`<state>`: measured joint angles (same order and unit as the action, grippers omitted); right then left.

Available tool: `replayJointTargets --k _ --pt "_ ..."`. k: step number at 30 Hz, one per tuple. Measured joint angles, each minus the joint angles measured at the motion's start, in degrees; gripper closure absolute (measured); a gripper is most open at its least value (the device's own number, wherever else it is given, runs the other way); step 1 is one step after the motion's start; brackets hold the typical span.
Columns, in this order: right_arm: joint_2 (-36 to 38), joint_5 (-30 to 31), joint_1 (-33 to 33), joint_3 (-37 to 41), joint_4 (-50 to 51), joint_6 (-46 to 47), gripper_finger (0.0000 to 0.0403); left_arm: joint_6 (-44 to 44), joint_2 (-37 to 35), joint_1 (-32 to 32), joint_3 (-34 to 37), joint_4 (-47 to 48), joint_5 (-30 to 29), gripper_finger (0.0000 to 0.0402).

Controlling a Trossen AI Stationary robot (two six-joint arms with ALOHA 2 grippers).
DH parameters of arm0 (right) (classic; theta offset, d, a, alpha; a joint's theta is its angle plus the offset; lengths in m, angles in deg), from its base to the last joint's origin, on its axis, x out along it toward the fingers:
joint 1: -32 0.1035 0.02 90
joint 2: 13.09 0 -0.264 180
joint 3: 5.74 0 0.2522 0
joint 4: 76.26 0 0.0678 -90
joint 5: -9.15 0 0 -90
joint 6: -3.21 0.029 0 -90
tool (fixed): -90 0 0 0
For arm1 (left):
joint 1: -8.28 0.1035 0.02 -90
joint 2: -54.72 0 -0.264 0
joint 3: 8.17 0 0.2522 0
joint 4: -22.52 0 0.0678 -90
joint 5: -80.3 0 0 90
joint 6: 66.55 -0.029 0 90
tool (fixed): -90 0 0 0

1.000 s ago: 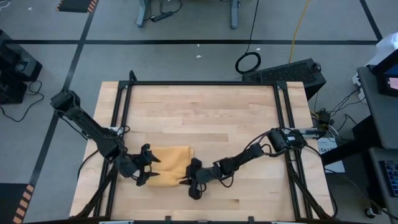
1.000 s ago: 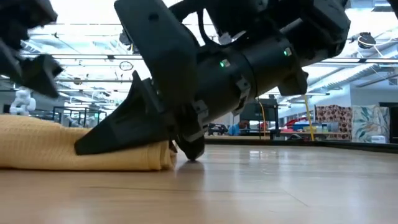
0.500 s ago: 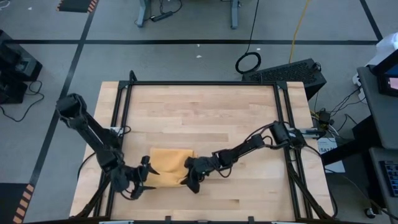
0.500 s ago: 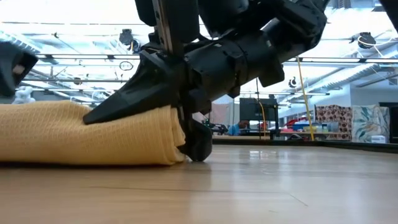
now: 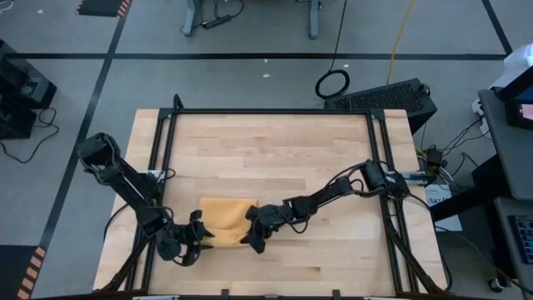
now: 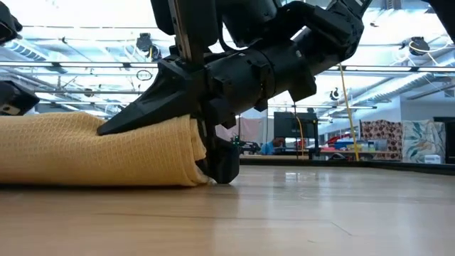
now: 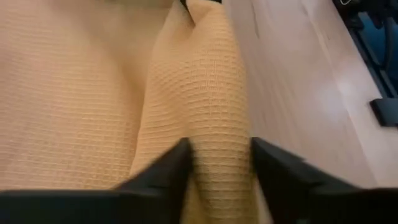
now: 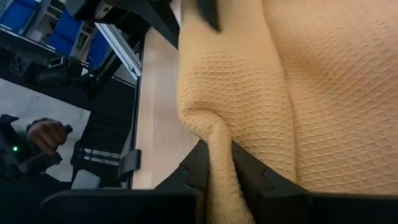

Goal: Roll towel
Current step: Roll the yellow towel

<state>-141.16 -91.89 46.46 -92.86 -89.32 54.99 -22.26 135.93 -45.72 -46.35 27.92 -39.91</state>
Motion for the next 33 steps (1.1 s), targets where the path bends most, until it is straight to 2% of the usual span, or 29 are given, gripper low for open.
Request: replayJointTargets --k 3,4,5,9,12,16,19,22,24,27,30,33 --pt "0.0 0.1 -0.1 0.0 0.0 0.7 0.0360 0.5 -0.2 0.9 0.0 -0.3 3.0 0.0343" --pt "0.0 0.1 -0.1 0.0 0.0 0.7 0.0352 0.6 -0.4 1.2 0.0 -0.3 4.1 0.0370" --pt "0.0 0.1 -0.1 0.0 0.0 0.4 0.0343 1.2 -0.7 1.6 0.0 -0.3 5.2 0.0381" --pt "0.9 -3.9 -0.1 0.1 1.2 -6.9 0.0296 3.3 -2.8 3.7 0.0 -0.3 10.9 0.0381" --pt "3.9 -3.5 0.4 0.3 5.0 -16.6 0.0259 6.1 -5.2 5.4 0.5 -0.1 14.4 0.0391" --pt "10.8 3.1 3.4 0.1 13.6 -33.6 0.0219 7.4 -9.0 6.9 1.4 0.1 15.6 0.0393" --pt "13.4 11.2 7.6 0.1 17.1 -45.8 0.0197 6.3 -12.1 7.0 1.4 0.0 15.6 0.0393" --pt "13.1 16.7 12.5 0.1 13.4 -57.4 0.0182 6.4 -13.8 6.7 1.4 0.0 15.6 0.0393" --pt "10.8 20.8 14.8 -0.1 7.5 -62.0 0.0174 7.5 -13.9 6.2 1.4 -0.1 15.6 0.0393" --pt "6.1 28.3 16.3 0.1 0.7 -65.5 0.0163 10.4 -13.2 5.8 1.4 -0.2 15.4 0.0393" --pt "2.5 33.1 16.0 0.2 -6.4 -67.2 0.0152 13.6 -12.2 5.2 1.4 -0.1 15.0 0.0393" --pt "0.5 32.7 14.5 0.0 -9.9 -66.7 0.0146 17.2 -10.8 4.3 1.4 0.3 13.7 0.0393"
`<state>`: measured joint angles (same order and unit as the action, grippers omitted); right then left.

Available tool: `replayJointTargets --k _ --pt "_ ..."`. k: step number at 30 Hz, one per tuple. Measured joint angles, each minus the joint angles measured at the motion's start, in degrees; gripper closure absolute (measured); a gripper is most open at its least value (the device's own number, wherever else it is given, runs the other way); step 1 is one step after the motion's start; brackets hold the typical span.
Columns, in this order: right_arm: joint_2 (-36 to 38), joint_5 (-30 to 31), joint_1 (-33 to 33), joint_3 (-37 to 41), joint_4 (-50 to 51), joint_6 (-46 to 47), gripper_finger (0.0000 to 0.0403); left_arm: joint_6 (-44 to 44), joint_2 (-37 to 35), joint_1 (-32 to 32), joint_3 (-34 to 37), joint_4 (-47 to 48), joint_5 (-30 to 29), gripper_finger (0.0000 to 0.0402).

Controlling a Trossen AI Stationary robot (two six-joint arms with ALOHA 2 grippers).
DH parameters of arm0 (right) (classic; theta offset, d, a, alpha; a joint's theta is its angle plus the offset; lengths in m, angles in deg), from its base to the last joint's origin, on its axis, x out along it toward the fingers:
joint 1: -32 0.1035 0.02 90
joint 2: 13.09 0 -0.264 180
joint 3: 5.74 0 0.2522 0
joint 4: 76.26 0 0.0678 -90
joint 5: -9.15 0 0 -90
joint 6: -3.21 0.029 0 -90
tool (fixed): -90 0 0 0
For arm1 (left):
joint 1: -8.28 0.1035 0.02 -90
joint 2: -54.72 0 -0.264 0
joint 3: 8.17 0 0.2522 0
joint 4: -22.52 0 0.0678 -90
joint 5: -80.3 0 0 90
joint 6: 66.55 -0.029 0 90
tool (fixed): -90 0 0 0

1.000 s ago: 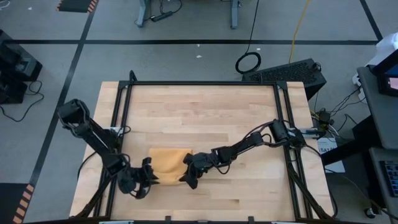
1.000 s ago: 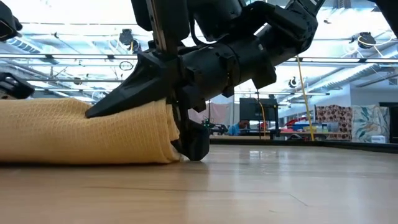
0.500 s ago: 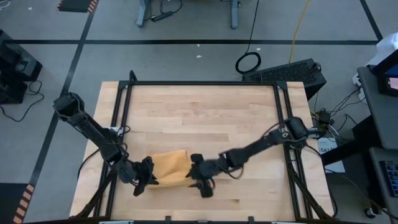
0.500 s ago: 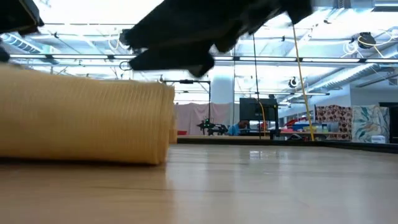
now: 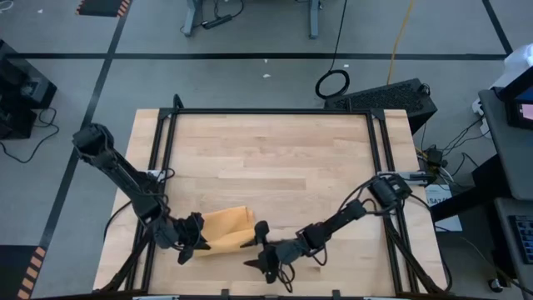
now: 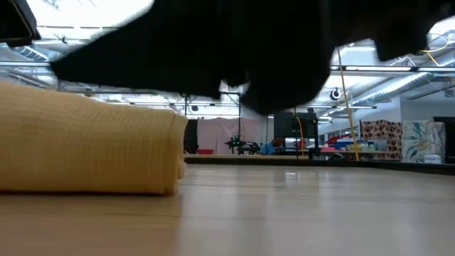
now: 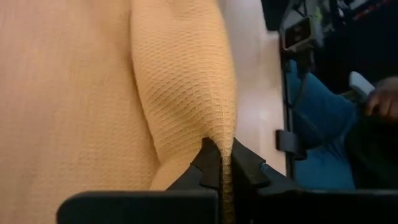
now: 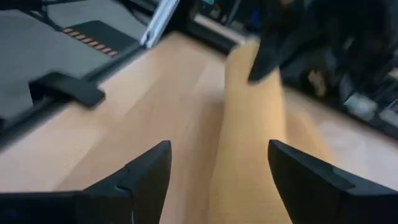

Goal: Roll towel
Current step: Roll the yellow towel

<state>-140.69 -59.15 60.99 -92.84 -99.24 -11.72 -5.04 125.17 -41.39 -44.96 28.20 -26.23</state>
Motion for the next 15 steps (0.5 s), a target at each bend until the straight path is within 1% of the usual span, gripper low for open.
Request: replayJointTargets --k 5,9,12,15 --pt "-2.8 -3.8 -3.0 0.0 0.2 4.3 0.0145 5.3 2.0 -1.6 0.0 -0.4 -3.1 0.0393" --pt "-4.5 -4.2 -4.6 0.0 0.0 6.6 0.0150 9.2 3.1 -2.6 0.0 -0.2 -3.8 0.0393" --pt "-4.7 -5.3 -5.3 0.0 0.0 6.0 0.0154 11.3 4.2 -3.1 0.0 0.0 -3.8 0.0391" --pt "-4.6 -5.7 -5.4 0.0 -1.6 2.1 0.0152 11.8 5.1 -3.1 0.0 0.5 -3.4 0.0389"
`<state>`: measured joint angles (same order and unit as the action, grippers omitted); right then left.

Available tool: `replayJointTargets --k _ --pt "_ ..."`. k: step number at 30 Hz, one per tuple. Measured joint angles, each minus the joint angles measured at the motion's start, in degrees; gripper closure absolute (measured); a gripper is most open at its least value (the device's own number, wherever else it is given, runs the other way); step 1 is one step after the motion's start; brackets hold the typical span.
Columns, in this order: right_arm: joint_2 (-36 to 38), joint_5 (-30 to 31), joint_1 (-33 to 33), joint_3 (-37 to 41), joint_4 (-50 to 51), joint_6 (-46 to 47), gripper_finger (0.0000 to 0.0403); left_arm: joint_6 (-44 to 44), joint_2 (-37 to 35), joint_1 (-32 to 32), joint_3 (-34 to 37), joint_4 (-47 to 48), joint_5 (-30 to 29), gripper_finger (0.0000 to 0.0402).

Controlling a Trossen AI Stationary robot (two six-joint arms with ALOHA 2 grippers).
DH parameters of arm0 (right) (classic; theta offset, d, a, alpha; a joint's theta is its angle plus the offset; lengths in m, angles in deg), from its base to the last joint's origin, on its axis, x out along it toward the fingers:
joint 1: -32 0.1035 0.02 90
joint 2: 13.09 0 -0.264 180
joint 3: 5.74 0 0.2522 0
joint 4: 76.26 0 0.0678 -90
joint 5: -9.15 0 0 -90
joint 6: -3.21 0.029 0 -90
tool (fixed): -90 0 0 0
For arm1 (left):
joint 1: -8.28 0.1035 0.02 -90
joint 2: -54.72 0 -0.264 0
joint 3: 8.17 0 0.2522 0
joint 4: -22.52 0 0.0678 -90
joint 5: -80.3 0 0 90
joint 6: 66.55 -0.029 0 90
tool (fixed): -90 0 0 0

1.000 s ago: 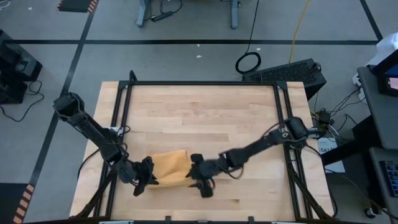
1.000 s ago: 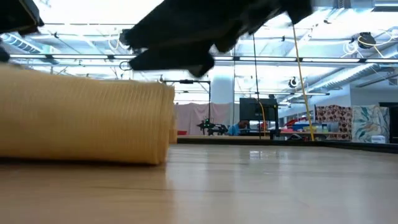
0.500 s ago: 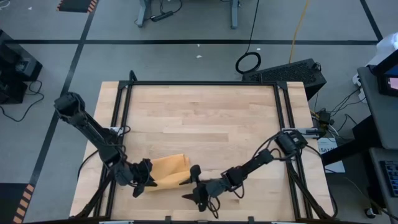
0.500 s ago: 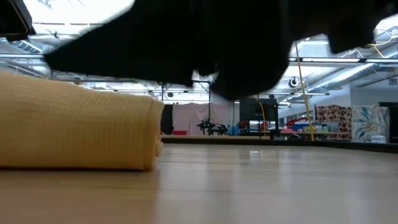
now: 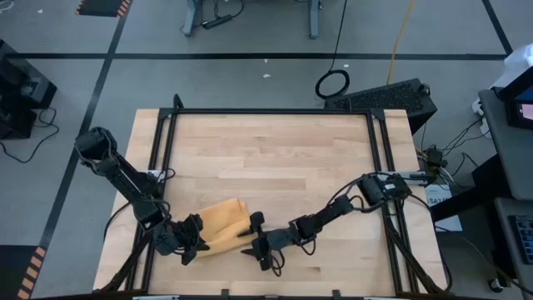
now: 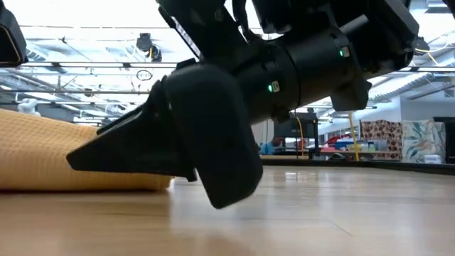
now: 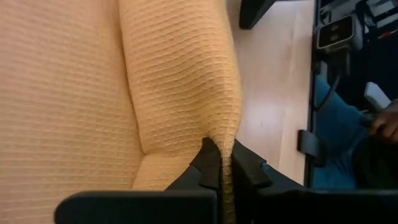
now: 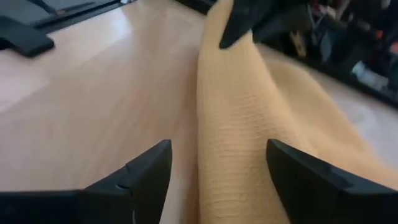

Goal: Roll towel
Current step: Roll the yellow towel

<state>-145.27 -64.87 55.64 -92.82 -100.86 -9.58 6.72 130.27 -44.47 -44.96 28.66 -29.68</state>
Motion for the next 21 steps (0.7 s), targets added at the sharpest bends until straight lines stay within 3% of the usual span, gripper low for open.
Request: replayJointTargets --k 6,13,17,21 --pt "0.4 -2.8 -0.5 0.0 -1.1 -6.0 0.0129 1.4 0.2 0.0 0.0 0.5 0.3 0.0390" --pt "0.0 -7.3 -4.7 0.0 0.3 -1.4 0.0104 1.4 0.2 0.0 0.0 0.6 0.3 0.0390" --pt "-0.2 -10.5 -6.6 -0.1 1.9 2.7 0.0114 1.1 0.2 0.0 0.0 0.7 0.3 0.0390" --pt "-0.1 -13.2 -8.6 -0.2 7.3 8.6 0.0148 -2.1 0.2 0.0 0.0 1.3 0.1 0.0389"
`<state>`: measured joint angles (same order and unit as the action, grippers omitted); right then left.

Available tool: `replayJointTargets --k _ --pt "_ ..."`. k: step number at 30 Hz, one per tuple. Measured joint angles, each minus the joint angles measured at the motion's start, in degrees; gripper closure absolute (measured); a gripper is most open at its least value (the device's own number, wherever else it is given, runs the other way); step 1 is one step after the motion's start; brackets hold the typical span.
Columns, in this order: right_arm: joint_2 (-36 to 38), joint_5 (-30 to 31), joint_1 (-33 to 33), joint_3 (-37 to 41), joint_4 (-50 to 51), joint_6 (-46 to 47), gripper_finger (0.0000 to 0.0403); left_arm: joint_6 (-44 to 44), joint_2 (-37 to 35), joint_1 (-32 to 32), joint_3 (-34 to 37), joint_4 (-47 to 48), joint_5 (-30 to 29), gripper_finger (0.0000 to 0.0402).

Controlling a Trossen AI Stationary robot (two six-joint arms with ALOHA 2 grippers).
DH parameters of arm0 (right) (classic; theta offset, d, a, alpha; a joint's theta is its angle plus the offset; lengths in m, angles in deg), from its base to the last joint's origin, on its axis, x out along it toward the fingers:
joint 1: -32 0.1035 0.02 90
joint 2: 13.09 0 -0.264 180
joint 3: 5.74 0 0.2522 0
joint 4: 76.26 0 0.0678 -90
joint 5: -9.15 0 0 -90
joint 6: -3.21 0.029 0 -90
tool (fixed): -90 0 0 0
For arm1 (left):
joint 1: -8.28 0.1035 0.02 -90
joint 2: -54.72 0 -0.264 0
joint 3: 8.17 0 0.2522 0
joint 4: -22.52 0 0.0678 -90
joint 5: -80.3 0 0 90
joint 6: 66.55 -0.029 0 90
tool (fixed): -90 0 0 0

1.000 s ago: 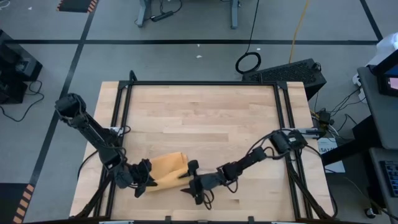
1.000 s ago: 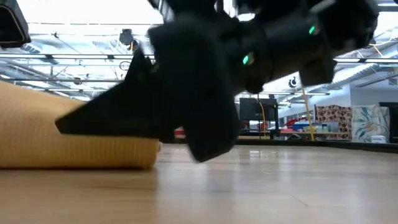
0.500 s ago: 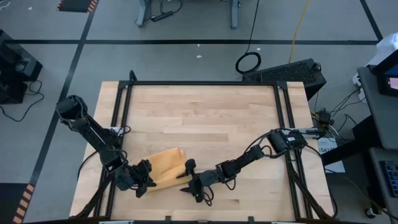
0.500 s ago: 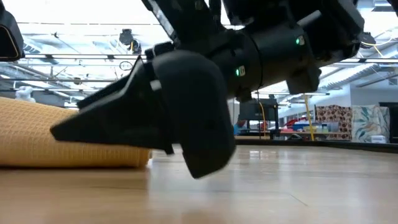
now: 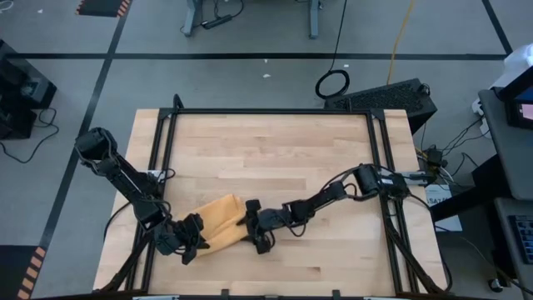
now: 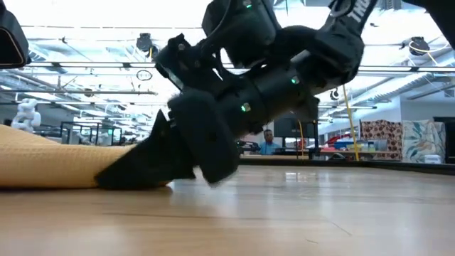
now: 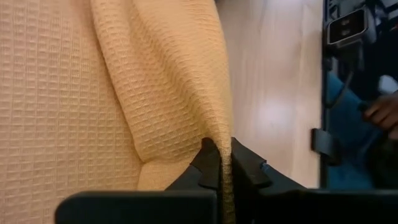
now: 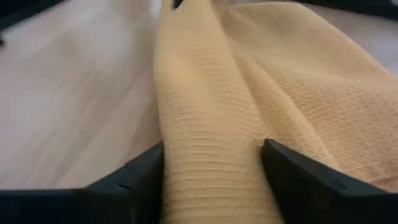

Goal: Roll towel
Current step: Roll the yellow towel

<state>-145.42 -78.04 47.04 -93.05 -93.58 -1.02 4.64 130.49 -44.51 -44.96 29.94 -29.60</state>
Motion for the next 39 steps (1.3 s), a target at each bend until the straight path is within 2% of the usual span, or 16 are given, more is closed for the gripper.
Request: replayJointTargets --k 5,10,11,15,18,21,25,27,31,36,39 --pt "-1.4 -3.6 -1.5 -0.2 2.8 8.5 0.0240 -1.3 0.0 -0.1 -0.1 1.9 -3.0 0.0358" --pt "-1.4 -10.6 -1.1 -0.2 4.3 17.2 0.0373 -1.4 -1.0 -0.1 -0.1 3.3 -3.8 0.0279" --pt "-1.1 -12.5 -0.7 -0.1 4.5 18.8 0.0384 -1.5 -1.5 -0.1 -0.1 3.4 -3.8 0.0261" --pt "0.0 -13.8 0.8 0.0 5.3 25.7 0.0374 -2.1 -4.8 -0.2 -0.1 4.8 -3.0 0.0195" --pt "0.2 -17.6 0.9 0.0 5.2 30.5 0.0368 -4.7 -8.8 -0.4 -0.1 5.2 -1.1 0.0162" --pt "0.5 -22.3 0.8 0.0 5.3 37.0 0.0377 -8.1 -12.9 -1.2 -0.1 5.6 -1.3 0.0145" --pt "0.7 -25.7 0.0 -0.1 5.0 46.2 0.0390 -18.1 -15.1 -3.5 -0.4 3.9 -8.3 0.0142" --pt "0.7 -28.2 -0.6 -0.1 4.0 50.5 0.0390 -25.0 -14.4 -4.9 -0.7 2.5 -12.0 0.0142" --pt "0.7 -30.4 -1.6 -0.1 3.2 57.5 0.0383 -32.9 -10.8 -6.8 -0.9 -1.2 -15.0 0.0142" --pt "0.7 -30.7 -2.3 -0.1 3.4 60.3 0.0383 -34.0 -4.4 -7.4 -0.9 -2.2 -16.3 0.0142" --pt "0.7 -30.6 -2.7 -0.1 3.1 62.3 0.0382 -30.8 -0.9 -7.4 -0.9 -2.1 -15.7 0.0142"
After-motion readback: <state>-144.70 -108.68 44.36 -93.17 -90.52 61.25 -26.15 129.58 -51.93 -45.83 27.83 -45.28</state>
